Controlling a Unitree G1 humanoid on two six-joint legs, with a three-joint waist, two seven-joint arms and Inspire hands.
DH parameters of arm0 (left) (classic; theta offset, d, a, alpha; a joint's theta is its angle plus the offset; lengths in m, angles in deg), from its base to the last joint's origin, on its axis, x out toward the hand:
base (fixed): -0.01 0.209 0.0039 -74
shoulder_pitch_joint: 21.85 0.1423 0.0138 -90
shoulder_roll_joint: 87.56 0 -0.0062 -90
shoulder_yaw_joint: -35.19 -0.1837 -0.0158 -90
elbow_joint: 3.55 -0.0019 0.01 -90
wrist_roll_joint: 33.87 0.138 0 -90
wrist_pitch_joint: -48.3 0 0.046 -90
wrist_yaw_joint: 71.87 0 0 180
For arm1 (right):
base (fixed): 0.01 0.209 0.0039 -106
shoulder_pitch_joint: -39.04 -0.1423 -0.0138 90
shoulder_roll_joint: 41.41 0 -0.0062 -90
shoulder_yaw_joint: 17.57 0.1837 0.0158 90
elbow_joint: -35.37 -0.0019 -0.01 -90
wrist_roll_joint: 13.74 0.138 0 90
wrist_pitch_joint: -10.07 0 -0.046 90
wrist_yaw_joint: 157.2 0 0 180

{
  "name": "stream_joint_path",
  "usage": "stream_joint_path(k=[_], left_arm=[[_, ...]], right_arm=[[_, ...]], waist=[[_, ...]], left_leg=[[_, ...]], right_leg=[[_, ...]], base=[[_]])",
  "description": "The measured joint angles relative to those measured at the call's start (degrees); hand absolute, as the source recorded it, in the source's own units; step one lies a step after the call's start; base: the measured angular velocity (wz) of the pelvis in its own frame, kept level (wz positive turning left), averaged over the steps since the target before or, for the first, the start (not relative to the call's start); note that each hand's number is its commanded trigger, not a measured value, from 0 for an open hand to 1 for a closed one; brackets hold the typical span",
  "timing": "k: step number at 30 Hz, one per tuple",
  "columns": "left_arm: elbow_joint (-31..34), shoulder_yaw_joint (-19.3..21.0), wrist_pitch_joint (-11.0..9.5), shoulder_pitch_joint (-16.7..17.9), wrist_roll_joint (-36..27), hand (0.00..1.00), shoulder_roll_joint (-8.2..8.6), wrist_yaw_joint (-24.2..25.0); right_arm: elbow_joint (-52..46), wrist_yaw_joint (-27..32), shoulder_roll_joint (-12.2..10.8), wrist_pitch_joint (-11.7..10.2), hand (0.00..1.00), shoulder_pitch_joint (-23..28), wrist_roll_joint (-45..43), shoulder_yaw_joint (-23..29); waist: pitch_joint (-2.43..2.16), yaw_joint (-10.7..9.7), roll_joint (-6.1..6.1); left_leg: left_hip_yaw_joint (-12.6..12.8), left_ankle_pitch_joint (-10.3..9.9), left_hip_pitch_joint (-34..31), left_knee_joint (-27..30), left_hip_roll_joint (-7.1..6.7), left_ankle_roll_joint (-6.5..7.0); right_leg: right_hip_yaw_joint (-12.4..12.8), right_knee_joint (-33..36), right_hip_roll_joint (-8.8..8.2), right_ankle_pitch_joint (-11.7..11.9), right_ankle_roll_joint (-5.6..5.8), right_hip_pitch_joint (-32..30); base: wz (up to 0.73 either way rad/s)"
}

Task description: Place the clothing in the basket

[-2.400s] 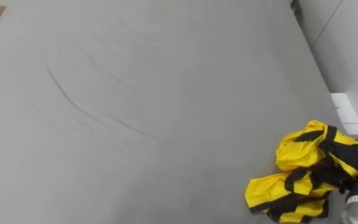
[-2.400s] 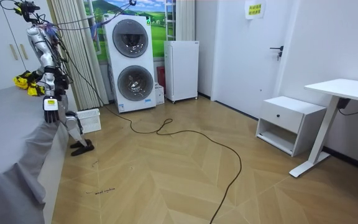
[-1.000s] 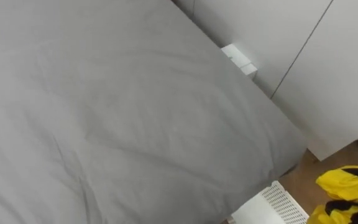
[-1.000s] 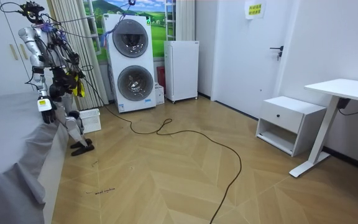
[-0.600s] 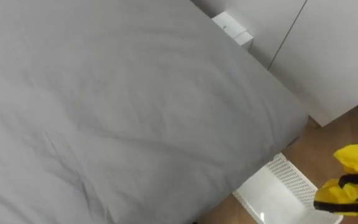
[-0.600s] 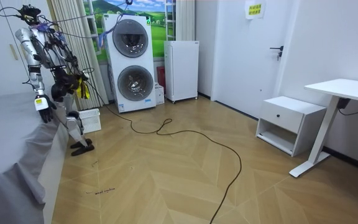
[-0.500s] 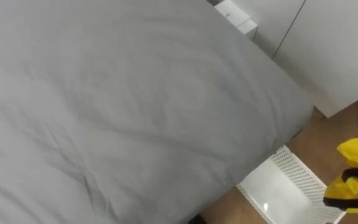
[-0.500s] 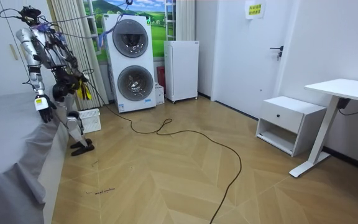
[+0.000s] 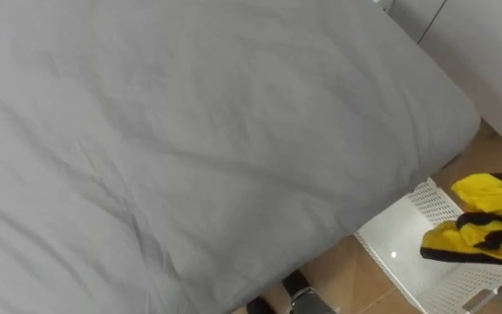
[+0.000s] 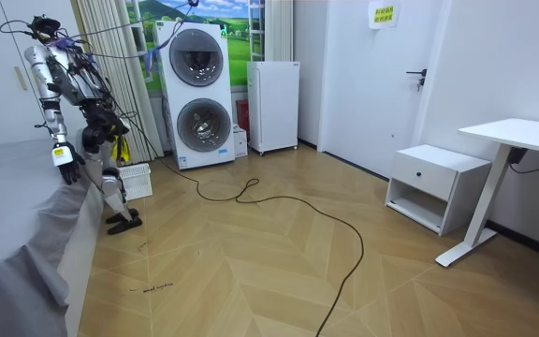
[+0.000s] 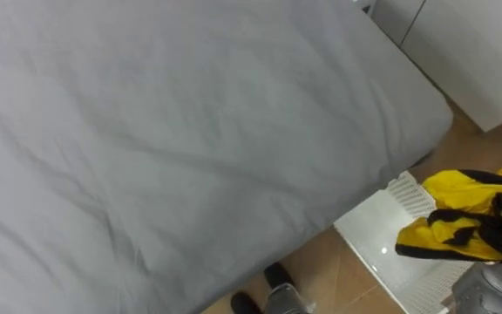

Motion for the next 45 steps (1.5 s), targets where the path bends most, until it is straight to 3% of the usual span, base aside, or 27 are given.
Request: stream_joint_path(k=[1, 2, 3, 14, 21, 26, 30, 36, 41, 45], left_arm=[[0.0, -0.49, -0.09, -0.31, -0.57, 0.0, 0.0, 0.0], [0.0, -0.64, -0.18, -0.39, -1.21, 0.0, 0.0, 0.01], [0.0, -1.21, -0.36, -0.45, -1.69, 0.0, 0.0, 0.02], [0.03, -1.83, -0.92, -0.67, -2.97, 0.0, 0.02, 0.14], [0.02, -1.81, -1.22, -0.6, -2.9, 0.0, 0.01, 0.42], [0.03, -1.78, -1.83, -0.24, -2.51, 0.0, 0.0, 0.6], [0.03, -1.55, -2.14, 0.15, -2.67, 0.0, -0.32, 1.01], [0.13, -0.89, -3.37, 1.49, -3.75, 0.0, -0.76, 1.13], [1.15, 0.41, -3.91, 2.58, -3.12, 0.0, -0.89, 1.35], [2.56, 1.22, -3.96, 4.45, 1.49, 0.0, -1.34, 1.24]], right_arm=[[0.9, 0.0, 0.04, 0.0, 0.61, -0.22, 0.01, 0.01], [1.34, 0.0, 0.06, 0.0, 0.53, -0.33, 0.0, 0.01], [2.54, -0.04, 0.07, -0.01, 0.0, -0.71, 0.01, 0.01], [3.3, -0.11, 0.19, -0.46, 0.0, -1.35, 0.89, 0.11], [5.03, -0.38, 2.66, -1.93, 0.0, -1.32, 2.06, 0.13], [5.14, -1.77, 2.76, -2.49, 0.0, -0.24, 2.12, 0.16], [4.92, -2.02, 2.73, -2.51, 0.0, 0.81, 2.58, 0.1], [4.39, -1.79, 2.73, -3.07, 0.0, 2.04, 4.49, 0.16], [1.98, -1.65, 2.53, -3.6, 0.0, 6.77, 4.52, 0.11], [1.81, -1.94, 0.09, -3.55, 0.0, 10.31, 4.5, -2.34]], waist=[[0.03, 0.45, 0.16], [0.01, 0.46, 0.35], [-0.08, 0.49, 0.59], [-0.02, 0.86, 0.96], [-0.03, 0.84, 0.97], [0.03, 0.43, 0.73], [0.27, 0.36, -0.45], [0.19, 0.23, -1.88], [0.1, 0.05, -2.29], [-0.08, 0.36, -3.66]], left_leg=[[-0.07, 0.02, -0.18, 0.1, 0.04, 0.0], [-0.08, 0.05, -0.22, 0.11, 0.07, 0.02], [-0.07, 0.11, -0.19, 0.11, 0.08, 0.0], [-0.08, 0.45, -0.16, 0.32, -0.07, 0.18], [-0.11, 0.47, -0.09, 0.48, -0.06, 0.22], [-0.79, 0.48, 0.27, 0.69, -0.2, 0.21], [-2.7, 0.47, 1.4, 0.73, -0.8, 0.21], [-3.65, 0.44, 3.12, 0.87, -0.75, 0.18], [-5.47, 0.37, 5.87, 0.56, -0.55, 0.09], [-5.73, -0.94, 10.49, -0.43, 0.27, -0.7]], right_leg=[[-0.42, -0.07, -0.15, 0.01, -0.08, -0.13], [-0.74, -0.09, -0.27, -0.04, -0.14, -0.14], [-1.06, -0.11, -0.41, -0.11, -0.22, -0.06], [-1.1, 0.11, -0.67, -0.44, -0.08, 0.02], [-1.1, 0.12, -0.71, -0.51, 0.0, 0.2], [-1.1, 0.41, -0.71, -0.83, 0.11, 0.69], [-0.78, 1.52, -0.82, -2.12, 0.98, 1.45], [-0.97, 0.9, -0.85, -2.18, 0.98, 3.67], [-4.13, -0.86, -1.76, -2.43, 0.51, 7.67], [-7.72, -2.41, -2.36, -3.13, -0.31, 13.06]], base=[[0.06], [0.15], [0.15], [0.01], [0.0], [0.05], [0.0], [0.01], [0.3], [0.3]])
